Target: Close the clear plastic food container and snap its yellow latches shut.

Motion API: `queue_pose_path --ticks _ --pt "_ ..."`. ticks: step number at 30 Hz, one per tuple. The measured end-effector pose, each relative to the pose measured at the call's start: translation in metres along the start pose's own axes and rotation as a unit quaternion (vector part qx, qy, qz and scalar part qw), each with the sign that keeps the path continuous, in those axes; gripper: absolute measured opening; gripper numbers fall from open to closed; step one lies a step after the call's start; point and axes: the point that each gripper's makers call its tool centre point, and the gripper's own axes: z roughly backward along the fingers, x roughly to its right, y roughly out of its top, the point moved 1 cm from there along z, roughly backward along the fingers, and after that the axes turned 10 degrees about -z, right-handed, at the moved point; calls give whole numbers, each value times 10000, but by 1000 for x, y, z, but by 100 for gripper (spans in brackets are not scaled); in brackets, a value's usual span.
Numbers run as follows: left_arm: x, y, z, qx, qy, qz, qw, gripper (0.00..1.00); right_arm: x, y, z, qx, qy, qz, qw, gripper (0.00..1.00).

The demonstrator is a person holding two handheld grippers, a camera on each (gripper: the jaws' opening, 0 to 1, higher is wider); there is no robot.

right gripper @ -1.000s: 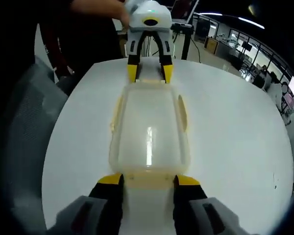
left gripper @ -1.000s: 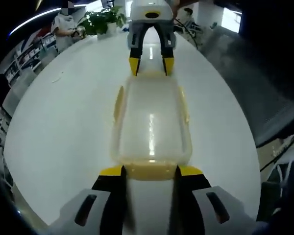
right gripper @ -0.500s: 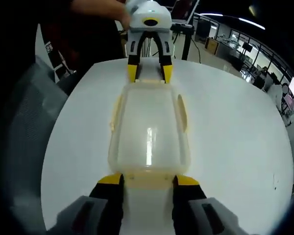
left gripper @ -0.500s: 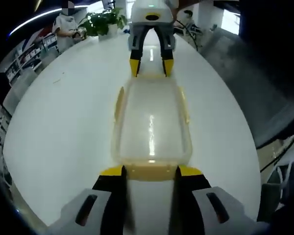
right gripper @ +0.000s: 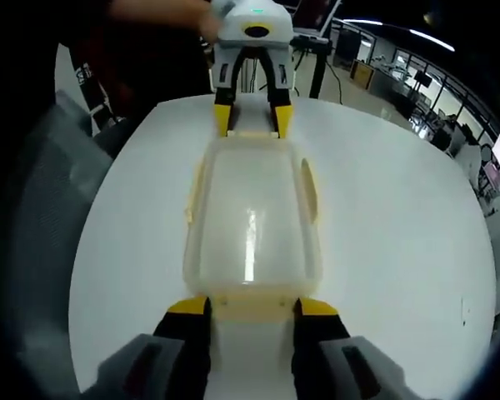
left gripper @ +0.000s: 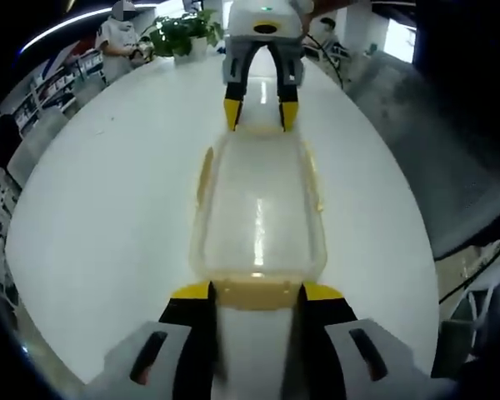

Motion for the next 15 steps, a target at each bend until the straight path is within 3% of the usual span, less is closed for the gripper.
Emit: queue_pose_path --ticks 15 --pt "1 17 32 -36 301 61 9995 35 0 24 33 161 8 239 9996 36"
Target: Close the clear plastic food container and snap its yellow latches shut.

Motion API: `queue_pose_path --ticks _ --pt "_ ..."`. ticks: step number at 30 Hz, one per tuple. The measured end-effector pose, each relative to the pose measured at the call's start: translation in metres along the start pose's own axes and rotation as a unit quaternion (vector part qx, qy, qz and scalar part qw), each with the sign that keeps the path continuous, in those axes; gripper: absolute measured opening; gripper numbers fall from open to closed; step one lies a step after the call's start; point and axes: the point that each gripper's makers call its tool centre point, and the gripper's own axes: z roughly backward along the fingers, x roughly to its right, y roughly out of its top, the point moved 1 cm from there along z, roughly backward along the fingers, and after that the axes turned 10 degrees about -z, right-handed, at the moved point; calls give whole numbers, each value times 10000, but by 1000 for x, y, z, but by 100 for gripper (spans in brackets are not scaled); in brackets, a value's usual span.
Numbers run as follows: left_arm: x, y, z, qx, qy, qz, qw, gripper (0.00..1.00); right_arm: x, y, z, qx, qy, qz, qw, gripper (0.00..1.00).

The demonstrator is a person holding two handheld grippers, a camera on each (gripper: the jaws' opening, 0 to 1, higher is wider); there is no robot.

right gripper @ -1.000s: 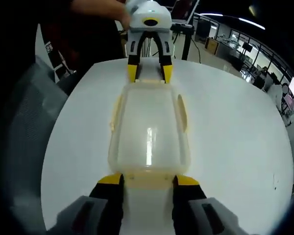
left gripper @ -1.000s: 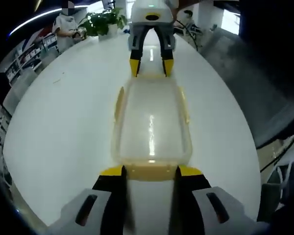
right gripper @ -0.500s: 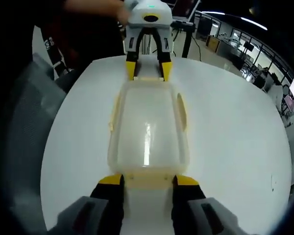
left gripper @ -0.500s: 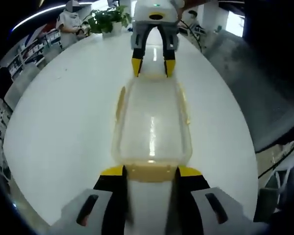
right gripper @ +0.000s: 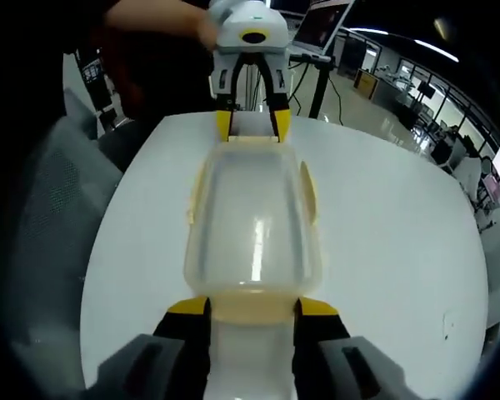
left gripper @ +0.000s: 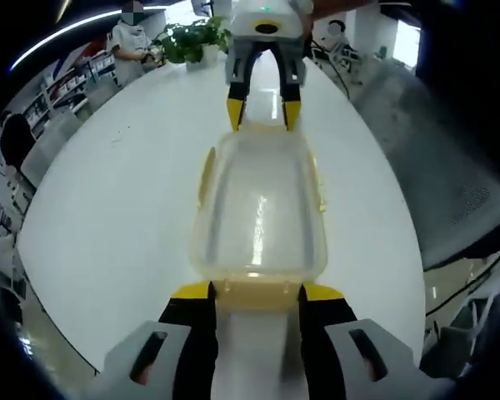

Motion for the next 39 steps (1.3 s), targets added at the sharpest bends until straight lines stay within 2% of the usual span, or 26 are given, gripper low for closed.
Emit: queue_pose_path --ticks 15,39 --pt "2 18 21 -102 170 -18 9998 35 -4 9 23 115 57 117 9998 35" --pt "4 36 34 -291 366 23 9989 35 -6 15 47 230 40 284 9993 35"
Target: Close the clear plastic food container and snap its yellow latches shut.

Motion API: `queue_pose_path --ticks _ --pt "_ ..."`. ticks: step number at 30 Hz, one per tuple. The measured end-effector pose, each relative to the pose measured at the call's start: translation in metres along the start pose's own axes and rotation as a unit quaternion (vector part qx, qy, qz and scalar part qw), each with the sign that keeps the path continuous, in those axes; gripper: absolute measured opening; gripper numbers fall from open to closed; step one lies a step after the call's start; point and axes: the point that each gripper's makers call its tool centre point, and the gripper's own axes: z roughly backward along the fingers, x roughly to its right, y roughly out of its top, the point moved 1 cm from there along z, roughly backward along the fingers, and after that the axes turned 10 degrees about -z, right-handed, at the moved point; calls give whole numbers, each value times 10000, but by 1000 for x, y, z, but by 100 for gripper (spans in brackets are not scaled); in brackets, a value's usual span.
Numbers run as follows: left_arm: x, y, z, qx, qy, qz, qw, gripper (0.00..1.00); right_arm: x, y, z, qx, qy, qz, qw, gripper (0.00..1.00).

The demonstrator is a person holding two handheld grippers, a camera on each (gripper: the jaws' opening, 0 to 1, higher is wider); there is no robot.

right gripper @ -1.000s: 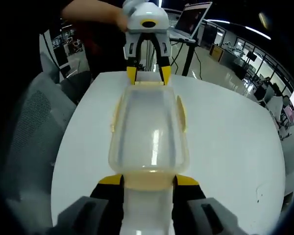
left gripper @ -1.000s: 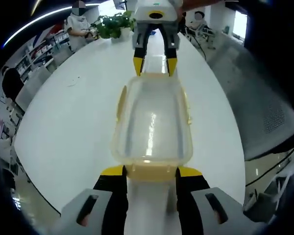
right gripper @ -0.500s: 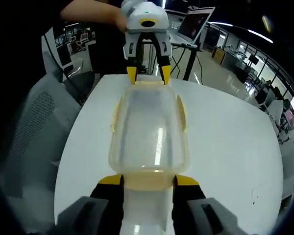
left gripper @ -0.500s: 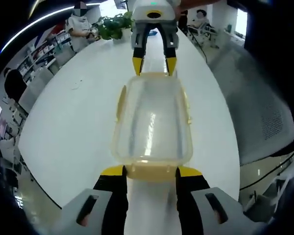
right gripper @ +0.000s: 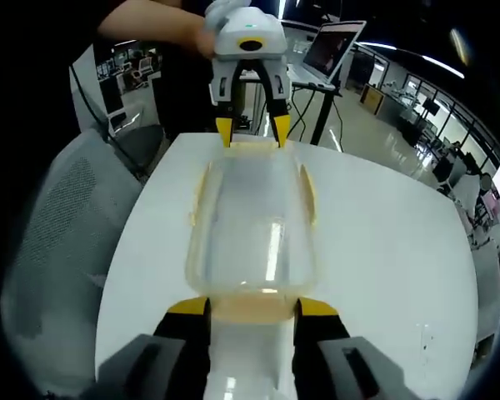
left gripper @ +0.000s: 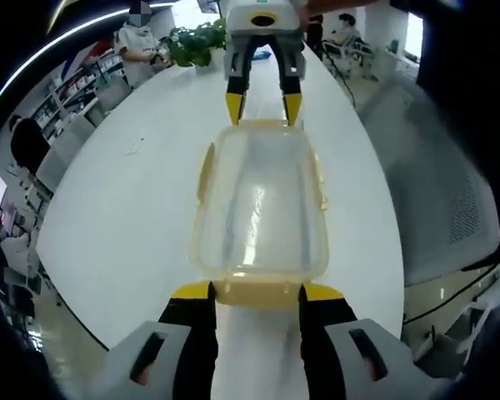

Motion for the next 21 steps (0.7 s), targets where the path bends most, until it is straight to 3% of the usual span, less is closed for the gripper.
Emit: queue_pose_path --ticks 21 --pt "-1 24 0 -67 91 -15 9999 35 -1 -10 22 59 -70 58 9999 35"
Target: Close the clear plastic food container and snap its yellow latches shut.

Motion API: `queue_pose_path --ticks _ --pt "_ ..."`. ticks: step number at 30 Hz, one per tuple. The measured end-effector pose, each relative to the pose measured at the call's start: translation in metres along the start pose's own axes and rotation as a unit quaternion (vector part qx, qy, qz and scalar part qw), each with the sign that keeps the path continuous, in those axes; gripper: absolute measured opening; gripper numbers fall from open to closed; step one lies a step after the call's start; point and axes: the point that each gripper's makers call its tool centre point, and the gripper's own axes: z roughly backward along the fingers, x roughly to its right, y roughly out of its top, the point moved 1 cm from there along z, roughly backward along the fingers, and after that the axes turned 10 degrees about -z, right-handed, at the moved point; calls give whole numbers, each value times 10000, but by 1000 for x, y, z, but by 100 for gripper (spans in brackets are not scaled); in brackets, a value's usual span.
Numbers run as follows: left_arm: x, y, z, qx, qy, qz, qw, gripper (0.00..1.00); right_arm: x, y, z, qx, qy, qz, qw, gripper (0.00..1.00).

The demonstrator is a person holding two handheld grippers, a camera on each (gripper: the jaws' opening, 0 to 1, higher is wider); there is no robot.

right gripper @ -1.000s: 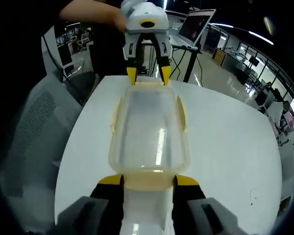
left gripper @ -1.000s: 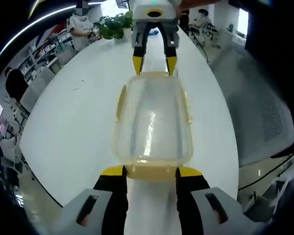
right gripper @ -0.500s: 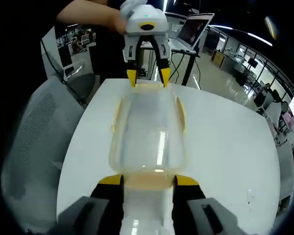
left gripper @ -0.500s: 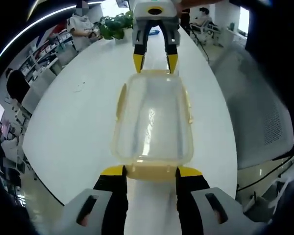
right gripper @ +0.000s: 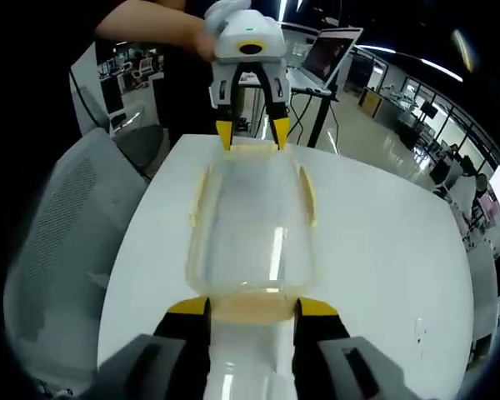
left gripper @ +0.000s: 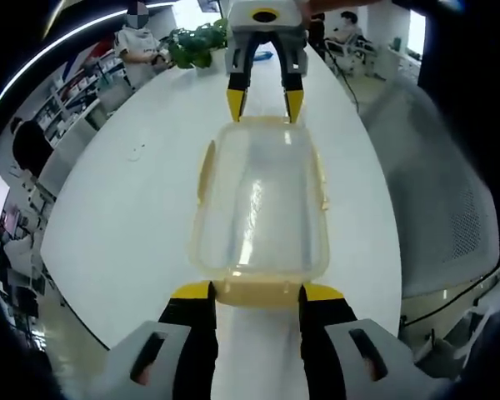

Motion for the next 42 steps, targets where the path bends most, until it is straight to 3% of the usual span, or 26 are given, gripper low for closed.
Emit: queue_pose_path --ticks 24,42 --pt "-2 35 -16 -31 16 -31 10000 35 2 -28 27 -11 -59 -10 10000 35" --pt "-6 74 -40 -46 -30 -23 10000 35 7 -65 53 -56 -80 -24 9999 35"
